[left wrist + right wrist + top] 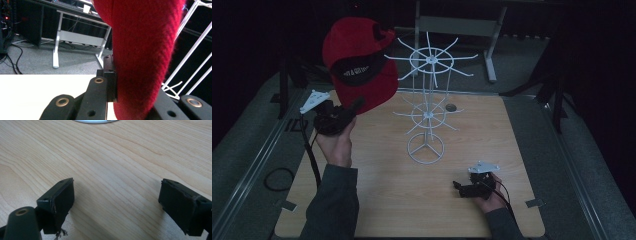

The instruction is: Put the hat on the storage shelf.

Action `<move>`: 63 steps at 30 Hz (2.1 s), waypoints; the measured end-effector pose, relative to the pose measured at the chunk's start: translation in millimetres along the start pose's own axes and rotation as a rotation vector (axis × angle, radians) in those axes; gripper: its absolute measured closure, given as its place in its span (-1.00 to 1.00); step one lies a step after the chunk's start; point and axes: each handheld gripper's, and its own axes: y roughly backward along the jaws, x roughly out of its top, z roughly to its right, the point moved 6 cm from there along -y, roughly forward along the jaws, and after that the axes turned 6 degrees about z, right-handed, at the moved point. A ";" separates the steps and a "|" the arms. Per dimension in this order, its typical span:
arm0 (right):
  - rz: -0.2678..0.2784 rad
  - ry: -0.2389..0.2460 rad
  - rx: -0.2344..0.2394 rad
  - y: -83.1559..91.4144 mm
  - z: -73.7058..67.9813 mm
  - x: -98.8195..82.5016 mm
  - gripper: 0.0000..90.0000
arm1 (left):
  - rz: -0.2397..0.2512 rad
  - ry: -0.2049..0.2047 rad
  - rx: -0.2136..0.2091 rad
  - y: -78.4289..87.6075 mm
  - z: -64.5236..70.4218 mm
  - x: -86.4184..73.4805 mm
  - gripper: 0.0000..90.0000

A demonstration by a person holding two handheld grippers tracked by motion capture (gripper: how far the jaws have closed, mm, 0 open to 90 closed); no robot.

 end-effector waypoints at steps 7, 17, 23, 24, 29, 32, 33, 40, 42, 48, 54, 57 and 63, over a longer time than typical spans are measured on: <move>0.000 0.000 0.000 0.0 0.0 0.0 -0.71 | 0.008 0.003 -0.005 -6.1 1.8 3.8 0.90; 0.000 0.000 0.000 0.0 0.0 0.0 -0.71 | 0.029 0.009 -0.034 -8.2 7.4 9.7 0.90; 0.000 0.000 0.000 0.0 0.0 0.0 -0.71 | 0.031 -0.008 -0.053 -8.6 10.1 10.5 0.90; 0.000 0.000 0.000 0.0 0.0 0.0 -0.71 | 0.032 -0.008 -0.056 -8.6 10.3 10.7 0.90; 0.000 0.000 0.000 0.0 0.0 0.0 -0.71 | 0.035 -0.013 -0.068 -8.7 11.1 11.5 0.90; 0.000 0.000 0.000 0.0 0.0 0.0 -0.71 | 0.034 -0.013 -0.078 -8.5 12.5 11.1 0.90; 0.000 0.000 0.000 0.0 0.0 0.0 -0.71 | 0.032 -0.015 -0.081 -8.6 12.8 10.7 0.90; 0.000 0.000 0.000 0.0 -0.1 0.0 -0.71 | 0.026 -0.018 -0.083 -7.5 11.4 9.1 0.90; 0.000 0.000 0.000 0.0 0.0 0.0 -0.71 | 0.026 -0.017 -0.087 -6.7 11.2 8.4 0.90; 0.000 0.000 0.000 0.0 0.0 0.0 -0.71 | 0.027 0.010 -0.112 -6.9 7.2 4.8 0.90; 0.000 0.000 0.000 0.0 0.0 0.0 -0.71 | 0.011 0.014 -0.127 -7.6 4.3 -3.5 0.90; 0.000 0.000 0.000 0.0 0.0 0.0 -0.71 | -0.009 0.003 -0.128 -7.7 2.0 -9.1 0.90; 0.000 0.000 0.000 0.0 0.0 0.0 -0.71 | -0.038 -0.020 -0.114 -7.6 -3.6 -20.8 0.90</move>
